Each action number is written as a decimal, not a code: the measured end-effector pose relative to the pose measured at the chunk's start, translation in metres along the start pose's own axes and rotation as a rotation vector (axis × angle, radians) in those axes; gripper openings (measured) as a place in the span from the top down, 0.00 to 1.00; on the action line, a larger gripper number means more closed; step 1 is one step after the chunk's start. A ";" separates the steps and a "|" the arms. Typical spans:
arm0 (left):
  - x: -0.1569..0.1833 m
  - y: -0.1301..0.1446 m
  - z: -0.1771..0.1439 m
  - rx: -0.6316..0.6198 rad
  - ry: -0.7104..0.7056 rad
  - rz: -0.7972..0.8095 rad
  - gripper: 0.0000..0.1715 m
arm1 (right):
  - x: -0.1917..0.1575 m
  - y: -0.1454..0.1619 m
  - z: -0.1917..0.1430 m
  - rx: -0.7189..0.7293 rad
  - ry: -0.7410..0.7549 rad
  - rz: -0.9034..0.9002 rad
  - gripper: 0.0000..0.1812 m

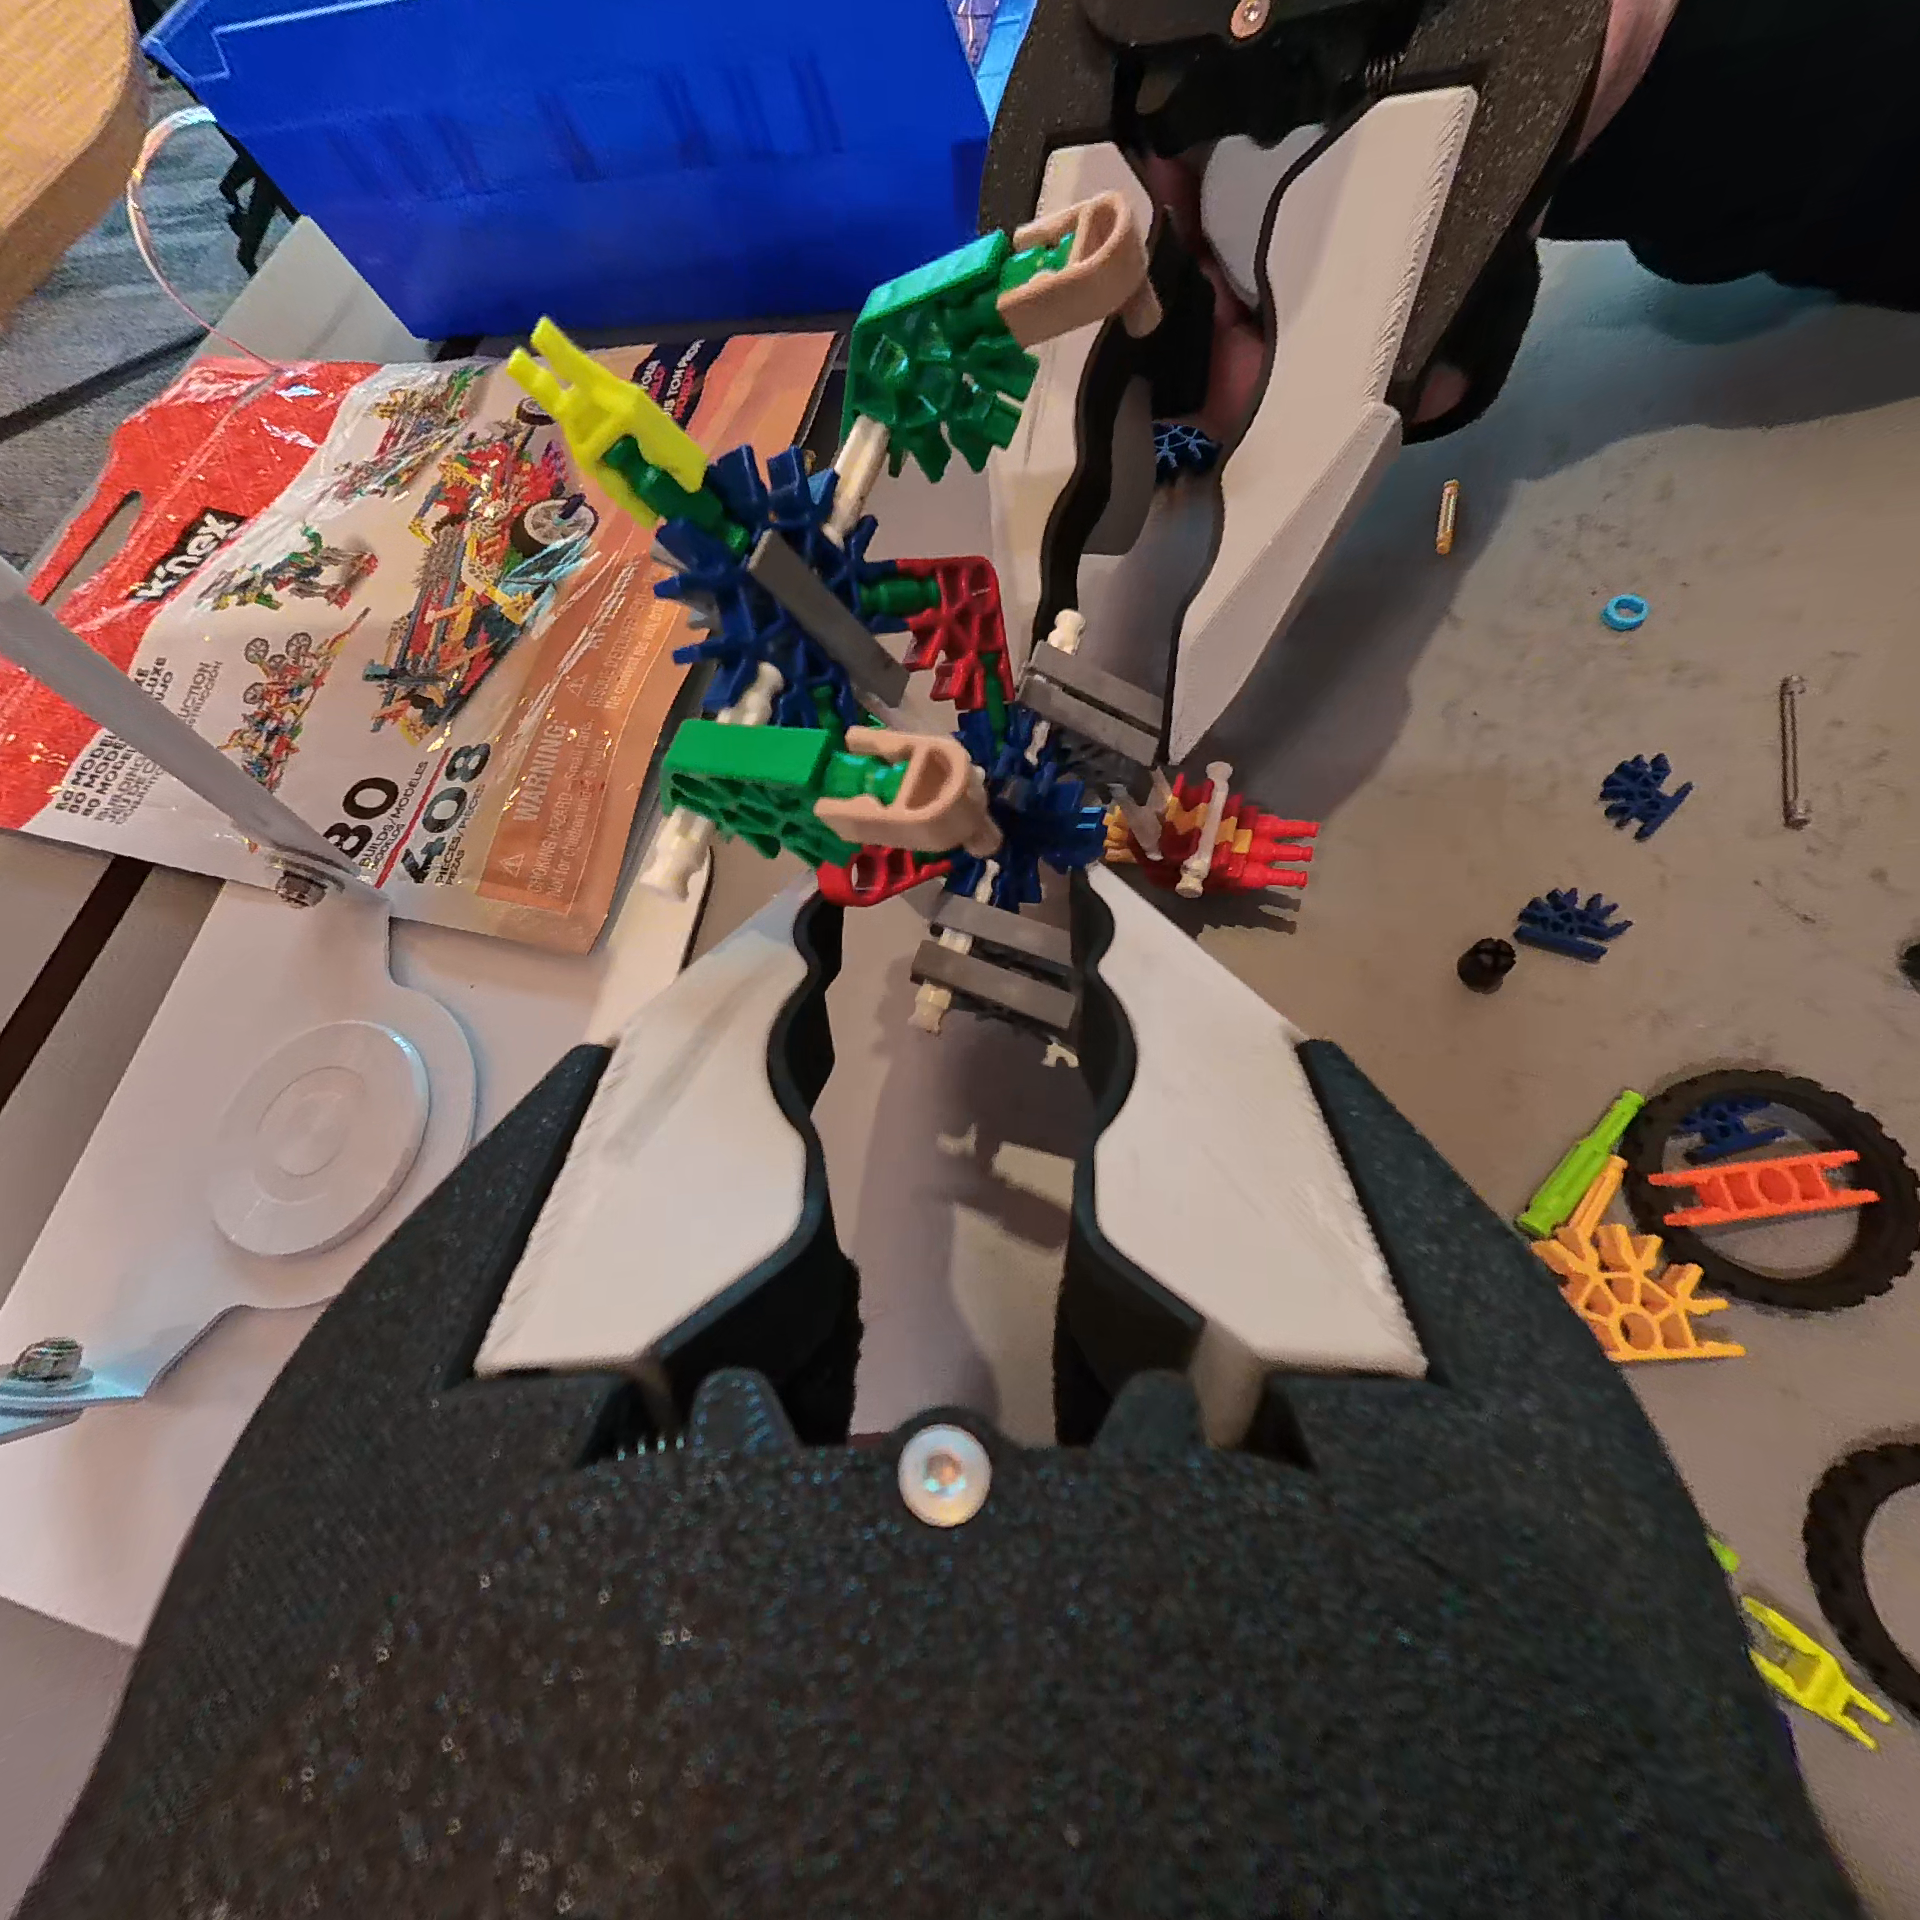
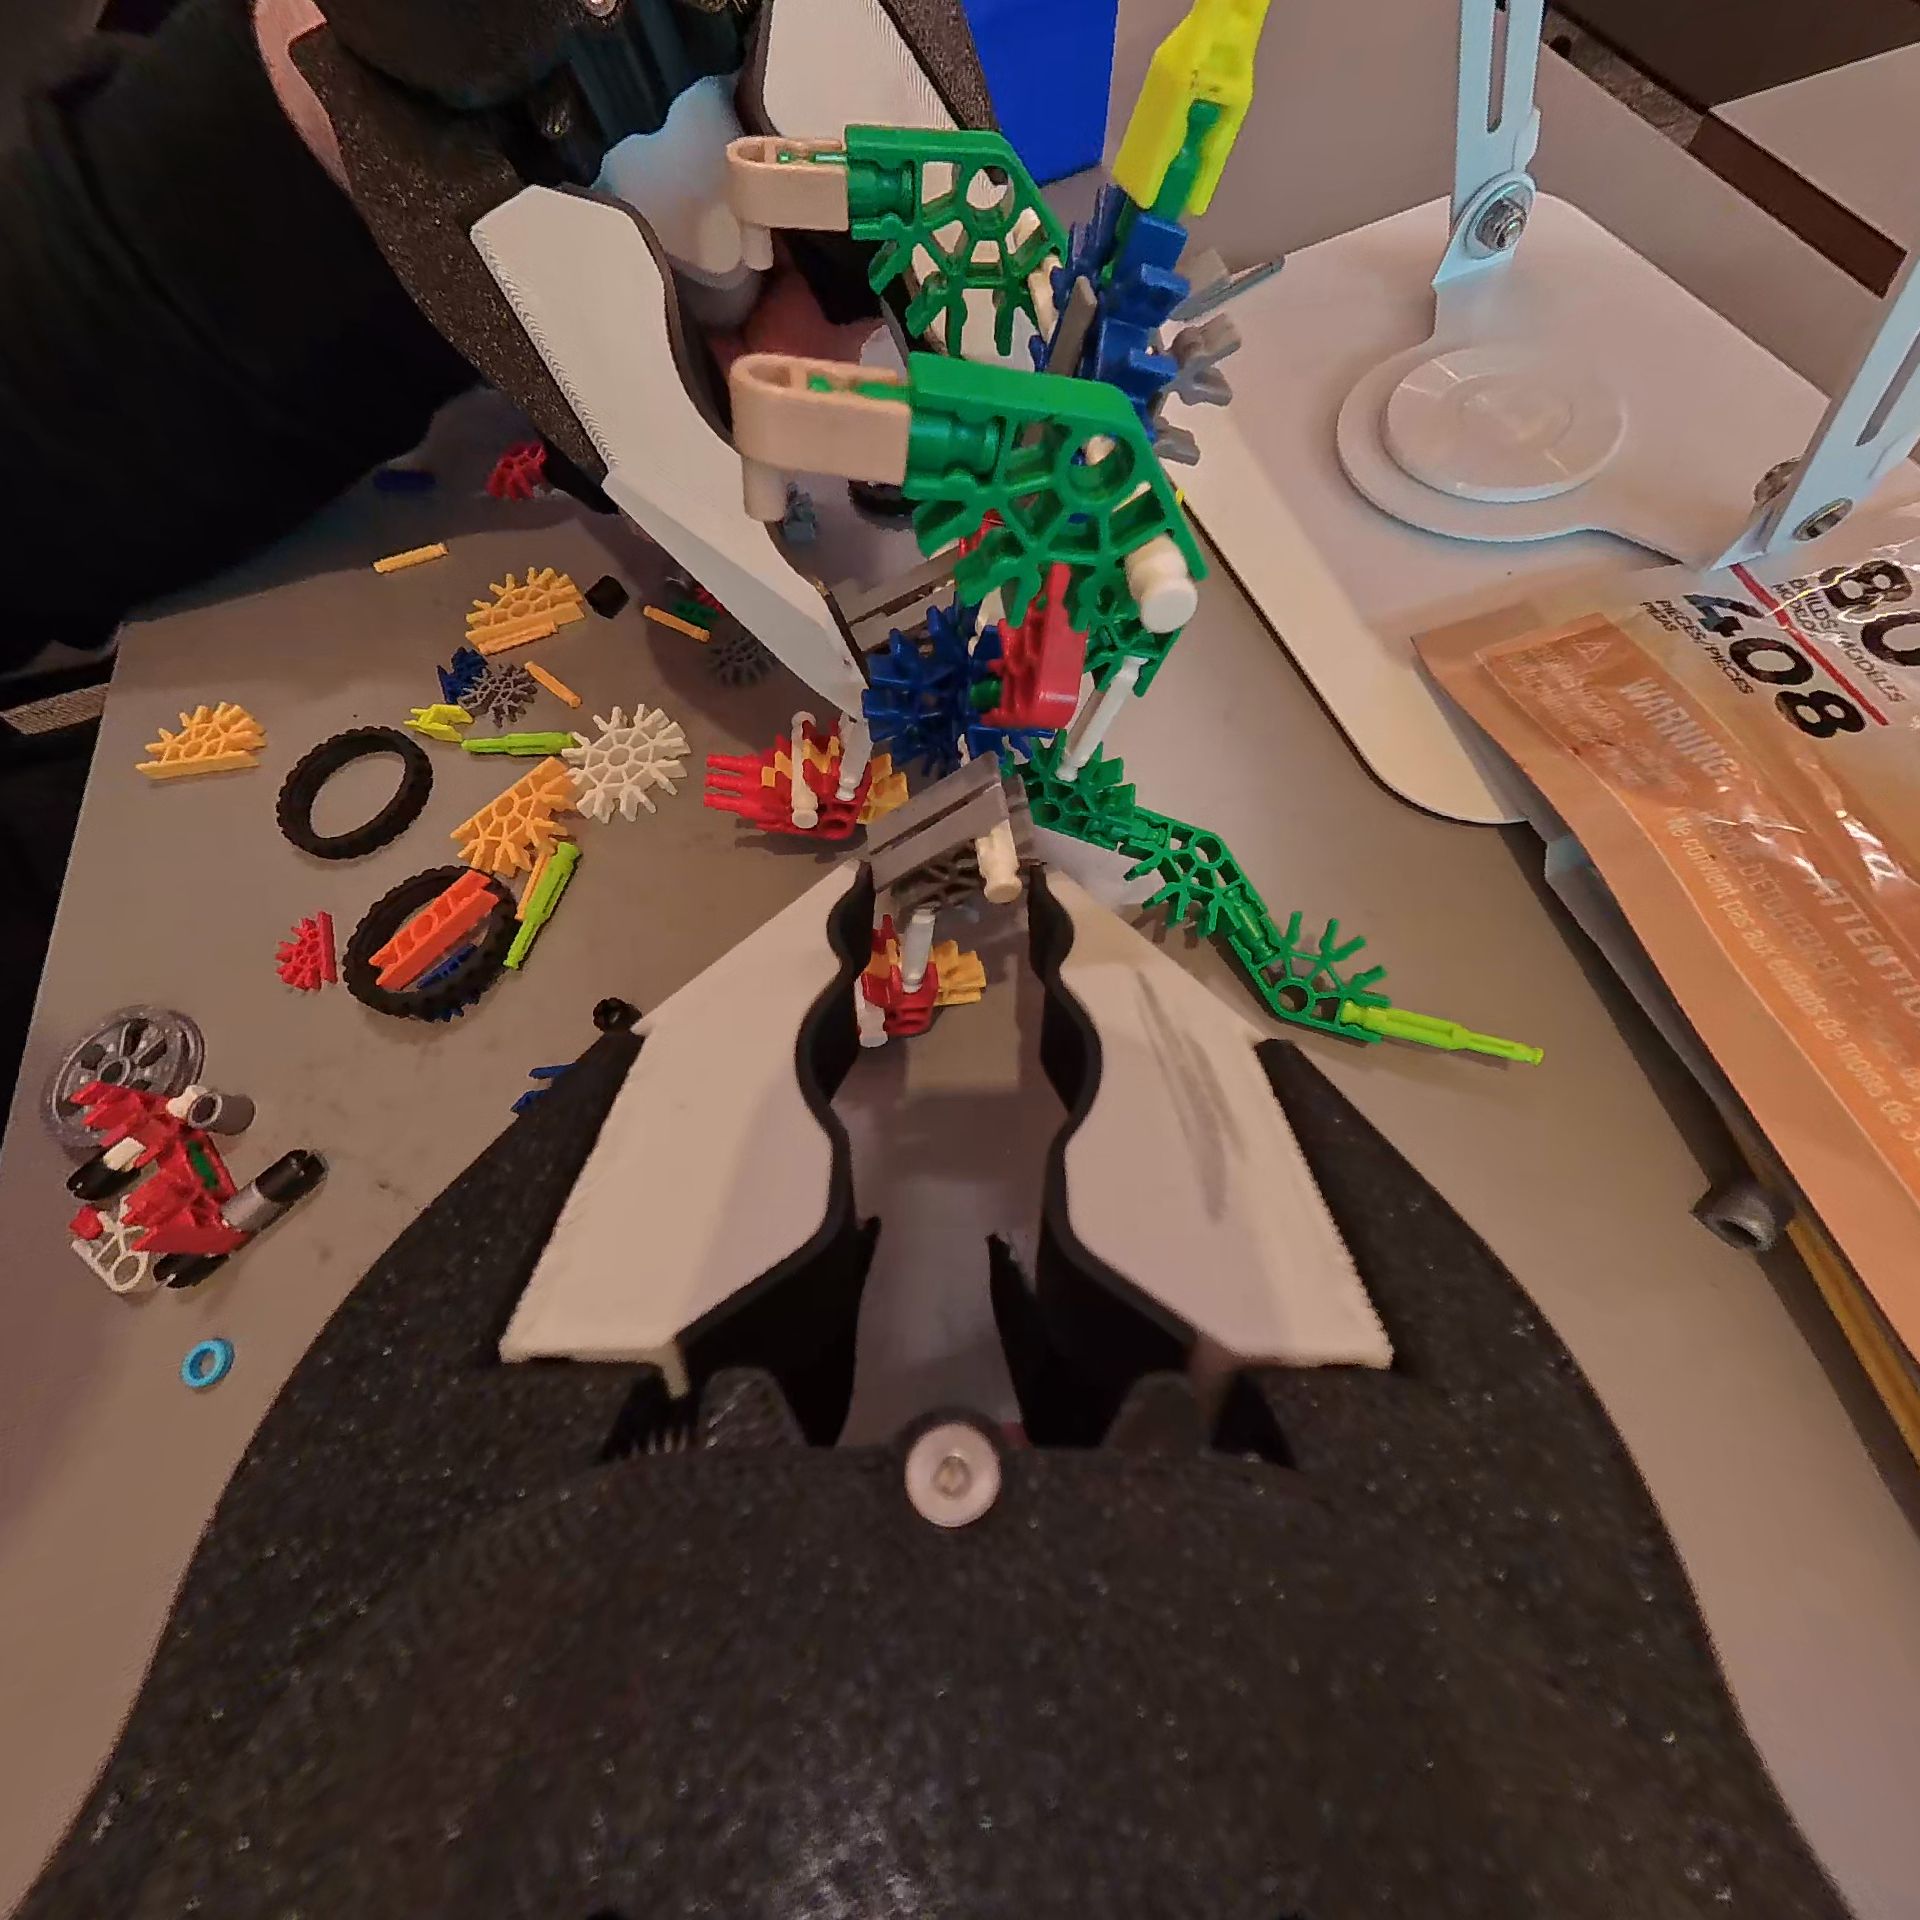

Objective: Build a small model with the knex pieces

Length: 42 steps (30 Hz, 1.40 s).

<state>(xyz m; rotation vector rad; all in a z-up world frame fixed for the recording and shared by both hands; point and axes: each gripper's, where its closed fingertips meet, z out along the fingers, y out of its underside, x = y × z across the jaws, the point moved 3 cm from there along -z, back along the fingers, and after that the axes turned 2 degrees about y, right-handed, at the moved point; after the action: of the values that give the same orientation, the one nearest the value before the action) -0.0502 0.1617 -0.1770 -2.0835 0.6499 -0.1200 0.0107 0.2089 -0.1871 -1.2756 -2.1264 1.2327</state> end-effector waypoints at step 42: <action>-0.001 0.008 0.006 -0.035 0.018 -0.071 0.83 | 0.013 0.007 -0.008 -0.020 0.058 -0.049 0.86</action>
<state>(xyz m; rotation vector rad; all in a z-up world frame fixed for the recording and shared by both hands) -0.0525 0.1628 -0.1868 -2.1419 0.5926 -0.1697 0.0131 0.2256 -0.1900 -1.2448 -2.1208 1.1435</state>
